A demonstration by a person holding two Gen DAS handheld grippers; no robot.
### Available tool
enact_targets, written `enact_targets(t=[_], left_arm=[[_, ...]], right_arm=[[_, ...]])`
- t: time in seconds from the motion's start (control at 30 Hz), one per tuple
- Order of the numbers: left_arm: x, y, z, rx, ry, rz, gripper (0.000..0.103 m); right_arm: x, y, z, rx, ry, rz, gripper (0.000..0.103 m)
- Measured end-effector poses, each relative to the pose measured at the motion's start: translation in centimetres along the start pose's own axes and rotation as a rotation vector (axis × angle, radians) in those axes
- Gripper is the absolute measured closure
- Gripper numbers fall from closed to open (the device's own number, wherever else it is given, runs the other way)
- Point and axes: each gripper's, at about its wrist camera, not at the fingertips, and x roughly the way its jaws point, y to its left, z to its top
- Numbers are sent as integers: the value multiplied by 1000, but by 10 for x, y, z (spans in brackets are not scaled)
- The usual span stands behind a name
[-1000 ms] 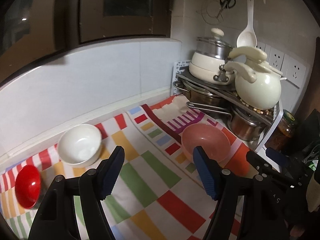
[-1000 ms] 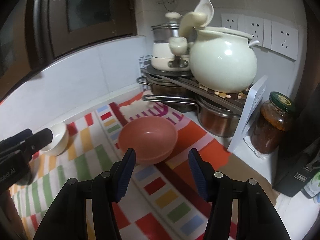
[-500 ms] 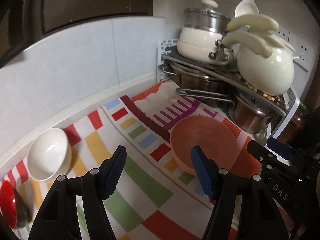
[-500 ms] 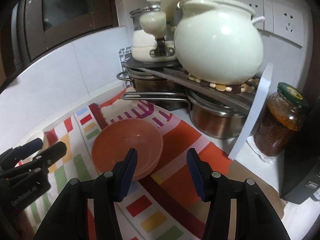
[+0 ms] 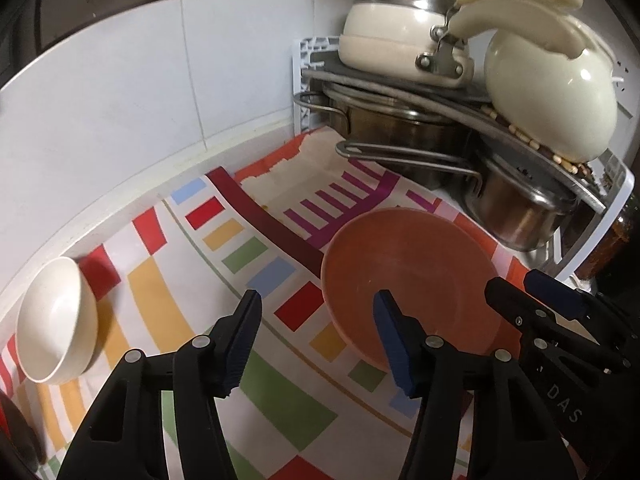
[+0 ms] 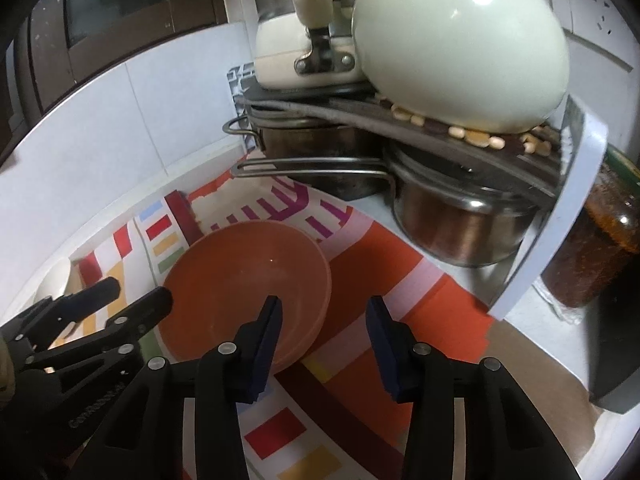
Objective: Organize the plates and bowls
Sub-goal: 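Close both grippers on the rim of the pink bowl, then lift the pink bowl with both grippers and carry it beside the plate stack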
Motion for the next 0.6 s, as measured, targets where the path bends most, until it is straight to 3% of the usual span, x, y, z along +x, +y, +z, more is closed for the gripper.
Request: enact_targets(t=[0.3, 0.6], left_arm=[[25, -2, 1, -5, 48, -10, 59], [34, -7, 4, 4, 75, -29, 82]], right_arm=[[21, 0, 1, 2, 45, 12, 66], [32, 2, 0, 0, 73, 23, 82]])
